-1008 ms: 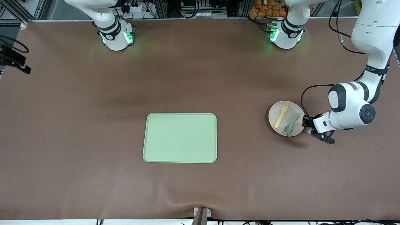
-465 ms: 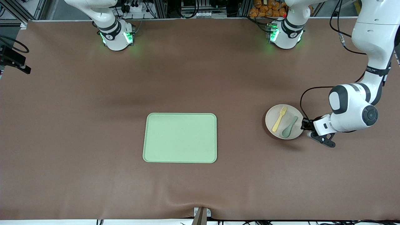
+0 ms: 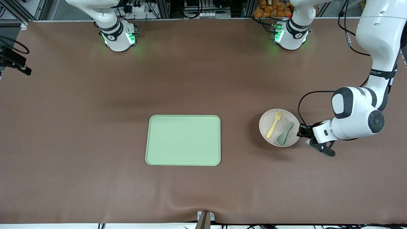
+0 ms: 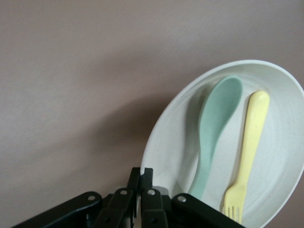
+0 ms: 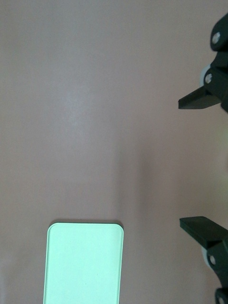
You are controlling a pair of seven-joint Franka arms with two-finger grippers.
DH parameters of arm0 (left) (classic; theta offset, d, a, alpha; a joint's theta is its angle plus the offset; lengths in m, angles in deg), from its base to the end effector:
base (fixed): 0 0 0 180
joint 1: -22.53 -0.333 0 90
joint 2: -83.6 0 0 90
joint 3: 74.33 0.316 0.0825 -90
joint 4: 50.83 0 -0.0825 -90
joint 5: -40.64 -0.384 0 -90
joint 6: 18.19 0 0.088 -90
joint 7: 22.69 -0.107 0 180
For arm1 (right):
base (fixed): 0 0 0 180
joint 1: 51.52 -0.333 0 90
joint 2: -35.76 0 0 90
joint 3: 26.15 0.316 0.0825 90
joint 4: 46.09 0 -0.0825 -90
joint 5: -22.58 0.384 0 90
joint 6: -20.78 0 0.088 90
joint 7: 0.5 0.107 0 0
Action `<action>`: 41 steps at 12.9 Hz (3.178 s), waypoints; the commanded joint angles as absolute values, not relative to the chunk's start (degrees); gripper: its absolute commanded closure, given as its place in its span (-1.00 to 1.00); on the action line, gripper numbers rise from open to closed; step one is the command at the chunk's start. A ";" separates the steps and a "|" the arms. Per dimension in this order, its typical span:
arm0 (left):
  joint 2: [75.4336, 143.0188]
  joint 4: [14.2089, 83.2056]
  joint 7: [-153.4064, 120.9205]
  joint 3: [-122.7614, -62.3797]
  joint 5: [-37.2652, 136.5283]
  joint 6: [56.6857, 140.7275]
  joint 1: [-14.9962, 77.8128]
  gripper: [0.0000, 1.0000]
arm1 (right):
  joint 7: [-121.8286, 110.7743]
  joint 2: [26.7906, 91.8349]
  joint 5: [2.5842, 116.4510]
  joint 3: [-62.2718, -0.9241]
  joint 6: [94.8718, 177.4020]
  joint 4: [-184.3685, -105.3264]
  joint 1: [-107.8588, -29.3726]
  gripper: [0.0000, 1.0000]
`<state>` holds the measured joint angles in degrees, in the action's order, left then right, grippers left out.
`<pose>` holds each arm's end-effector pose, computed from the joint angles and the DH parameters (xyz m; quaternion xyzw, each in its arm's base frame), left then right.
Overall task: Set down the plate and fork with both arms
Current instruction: 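Slide the plate with the left gripper onto the green tray, then open the left gripper and release the plate on the tray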
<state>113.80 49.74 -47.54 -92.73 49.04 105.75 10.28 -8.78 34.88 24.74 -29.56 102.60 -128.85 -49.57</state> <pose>0.6489 -0.0580 0.2763 0.9674 -0.2059 -0.0255 0.1450 0.5321 -0.0458 0.6791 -0.9994 -0.0281 -0.0017 0.0190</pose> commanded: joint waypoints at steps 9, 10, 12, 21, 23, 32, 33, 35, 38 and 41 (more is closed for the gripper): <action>118.05 37.60 -23.06 -94.02 55.67 103.10 23.14 1.00 | -9.20 35.67 25.48 -29.75 101.99 -127.30 -49.76 -1.00; 119.19 36.63 -22.26 -94.02 55.67 103.10 23.32 1.00 | -9.20 35.67 25.48 -29.75 101.99 -127.30 -49.76 -1.00; 120.52 34.96 -19.46 -93.85 55.67 103.18 25.42 1.00 | -9.20 35.67 25.48 -29.75 101.99 -127.30 -49.76 -1.00; 127.72 28.45 -5.13 -92.71 55.32 108.63 35.18 1.00 | -9.20 35.67 25.48 -29.75 101.99 -127.30 -49.67 -1.00; 129.48 28.27 -2.76 -91.39 55.58 113.18 37.72 1.00 | -9.20 35.67 25.48 -29.75 101.99 -127.30 -49.67 -1.00; 135.72 25.55 9.83 -83.65 55.32 118.56 50.04 1.00 | -9.20 35.67 25.40 -29.75 101.99 -127.30 -49.50 -1.00; 136.07 25.55 10.00 -83.65 55.23 118.56 50.13 1.00 | -9.28 35.67 25.48 -29.75 101.99 -127.30 -49.50 -1.00; 136.16 25.81 9.74 -83.56 55.23 118.57 50.22 1.00 | -9.20 35.67 25.48 -29.75 101.90 -127.30 -49.58 -1.00; 135.90 25.81 9.39 -83.56 54.88 118.57 50.22 -0.97 | -9.20 35.85 25.40 -29.75 101.90 -127.30 -49.50 -1.00; 133.10 25.81 9.91 -83.47 53.91 117.61 49.96 -1.00 | -9.20 35.94 25.40 -29.75 101.73 -127.39 -49.41 -1.00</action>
